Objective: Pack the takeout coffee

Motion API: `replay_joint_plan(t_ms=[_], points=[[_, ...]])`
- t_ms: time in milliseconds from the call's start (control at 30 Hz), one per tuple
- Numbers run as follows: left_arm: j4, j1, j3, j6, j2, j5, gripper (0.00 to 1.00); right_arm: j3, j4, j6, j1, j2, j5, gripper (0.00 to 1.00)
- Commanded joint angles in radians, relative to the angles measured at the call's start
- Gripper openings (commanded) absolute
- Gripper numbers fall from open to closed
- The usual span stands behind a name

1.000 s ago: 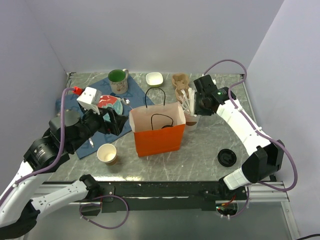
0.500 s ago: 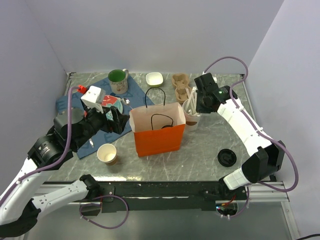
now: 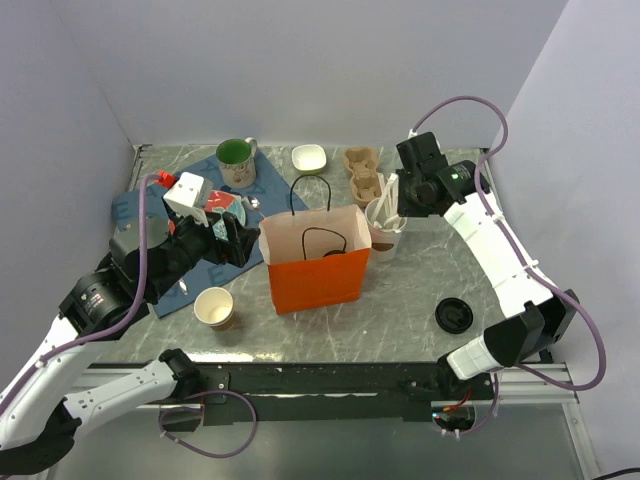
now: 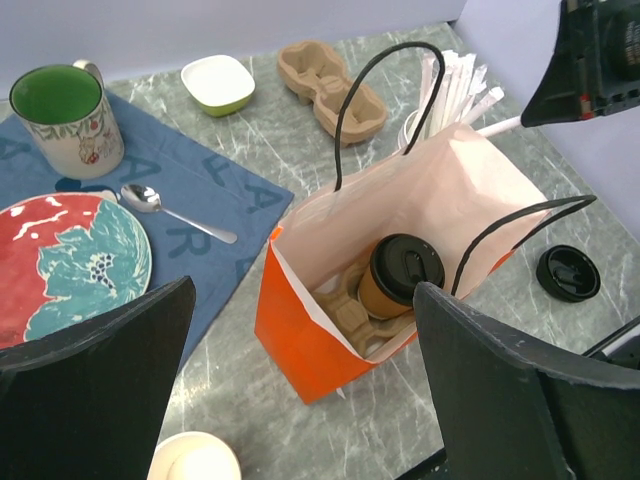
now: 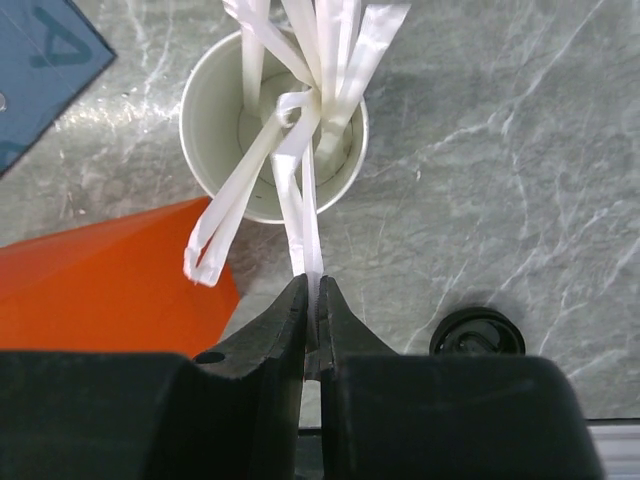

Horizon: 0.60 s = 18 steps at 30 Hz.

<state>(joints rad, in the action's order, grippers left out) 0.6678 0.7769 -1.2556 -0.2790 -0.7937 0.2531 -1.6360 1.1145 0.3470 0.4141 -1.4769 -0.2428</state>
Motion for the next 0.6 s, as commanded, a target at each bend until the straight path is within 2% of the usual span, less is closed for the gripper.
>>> replay_joint_plan(t_ms=[0, 167, 367, 567], points=[[-0.073, 0.004, 0.013, 0.023, 0.008, 0.012, 0.97, -0.106, 0.096, -0.028, -0.008, 0.050, -0.035, 0.13], [-0.079, 0.002, 0.013, 0.026, 0.007, 0.003, 0.97, -0.205, 0.180, -0.019, -0.008, 0.086, -0.021, 0.10], [-0.073, 0.004, 0.007, 0.029, 0.017, -0.026, 0.97, -0.314, 0.196, -0.009, -0.006, 0.136, 0.010, 0.09], [-0.076, 0.004, 0.009, 0.032, 0.045, -0.029, 0.97, -0.318, 0.061, -0.046, -0.008, 0.256, 0.155, 0.08]])
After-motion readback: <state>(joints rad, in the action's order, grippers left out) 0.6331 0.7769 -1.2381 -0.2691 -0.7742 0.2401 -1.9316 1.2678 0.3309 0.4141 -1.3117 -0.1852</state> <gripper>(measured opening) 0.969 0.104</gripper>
